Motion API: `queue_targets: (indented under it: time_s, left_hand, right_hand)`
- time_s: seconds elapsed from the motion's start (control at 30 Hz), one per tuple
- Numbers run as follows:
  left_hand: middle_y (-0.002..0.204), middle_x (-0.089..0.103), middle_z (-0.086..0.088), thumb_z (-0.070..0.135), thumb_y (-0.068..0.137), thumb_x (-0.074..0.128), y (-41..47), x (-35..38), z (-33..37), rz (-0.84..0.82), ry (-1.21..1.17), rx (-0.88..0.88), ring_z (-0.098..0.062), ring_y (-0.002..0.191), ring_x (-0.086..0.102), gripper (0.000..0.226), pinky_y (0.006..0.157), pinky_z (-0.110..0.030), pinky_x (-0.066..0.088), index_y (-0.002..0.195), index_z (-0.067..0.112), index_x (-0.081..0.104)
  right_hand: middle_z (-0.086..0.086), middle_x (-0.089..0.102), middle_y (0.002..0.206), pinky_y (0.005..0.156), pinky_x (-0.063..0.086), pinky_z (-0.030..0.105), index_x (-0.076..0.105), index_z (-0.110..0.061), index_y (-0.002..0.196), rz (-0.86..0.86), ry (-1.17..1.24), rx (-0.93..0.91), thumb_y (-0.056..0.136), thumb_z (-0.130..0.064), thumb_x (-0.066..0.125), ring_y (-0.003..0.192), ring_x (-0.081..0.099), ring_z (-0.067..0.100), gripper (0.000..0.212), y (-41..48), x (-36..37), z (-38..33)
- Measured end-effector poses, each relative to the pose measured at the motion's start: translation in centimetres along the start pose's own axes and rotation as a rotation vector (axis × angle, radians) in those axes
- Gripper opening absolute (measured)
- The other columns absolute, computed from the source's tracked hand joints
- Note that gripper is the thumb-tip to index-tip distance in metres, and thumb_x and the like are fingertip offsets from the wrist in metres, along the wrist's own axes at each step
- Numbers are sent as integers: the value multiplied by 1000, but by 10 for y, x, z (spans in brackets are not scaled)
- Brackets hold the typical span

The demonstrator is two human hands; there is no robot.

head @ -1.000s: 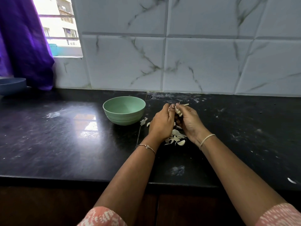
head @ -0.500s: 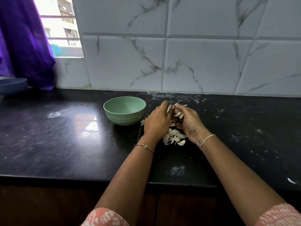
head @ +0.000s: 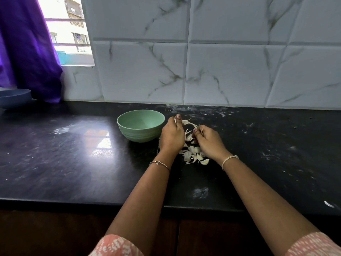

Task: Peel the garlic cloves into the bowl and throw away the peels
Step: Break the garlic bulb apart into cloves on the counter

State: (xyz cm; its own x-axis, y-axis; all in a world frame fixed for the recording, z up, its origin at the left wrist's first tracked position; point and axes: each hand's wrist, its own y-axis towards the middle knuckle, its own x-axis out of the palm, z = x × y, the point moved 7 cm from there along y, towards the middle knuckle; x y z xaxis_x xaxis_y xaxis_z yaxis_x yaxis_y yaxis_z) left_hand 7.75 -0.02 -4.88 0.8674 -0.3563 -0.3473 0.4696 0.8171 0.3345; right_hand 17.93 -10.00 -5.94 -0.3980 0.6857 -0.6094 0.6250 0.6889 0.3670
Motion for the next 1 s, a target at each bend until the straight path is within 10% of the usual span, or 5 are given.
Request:
queue_targets:
  time_s: [0.33, 0.57, 0.77, 1.0]
  left_hand:
    - [96, 64, -18, 36, 105, 30, -1, -11, 7, 156, -89, 65, -32, 87, 56, 32, 67, -31, 29, 91, 13, 45]
    - [75, 53, 0, 33, 103, 42, 5, 1, 1, 31, -272, 53, -18, 71, 47, 27, 66, -31, 36, 83, 15, 46]
    - [77, 54, 14, 23, 91, 66, -4, 23, 10, -209, -80, 165, 0, 69, 50, 12, 60, -6, 39, 99, 16, 61]
    - [89, 63, 5, 16, 80, 79, -9, 13, 7, -187, -207, 159, -5, 66, 54, 34, 64, -15, 49, 106, 22, 59]
  right_hand:
    - [-10, 71, 88, 87, 51, 40, 68, -27, 100, -26, -169, -69, 94, -39, 59, 84, 67, 13, 17, -2, 1, -5]
    - [-2, 67, 108, 101, 47, 40, 60, -24, 127, 34, 359, 9, 92, -28, 62, 106, 62, 12, 35, 2, -5, -3]
    - [-3, 60, 83, 56, 43, 13, 59, -18, 110, 67, 698, 92, 97, -20, 57, 67, 56, 1, 13, -1, -20, -4]
    - [1, 66, 83, 66, 52, 19, 63, -14, 88, 206, 531, 139, 92, -5, 63, 72, 62, 9, 9, -2, -56, 19]
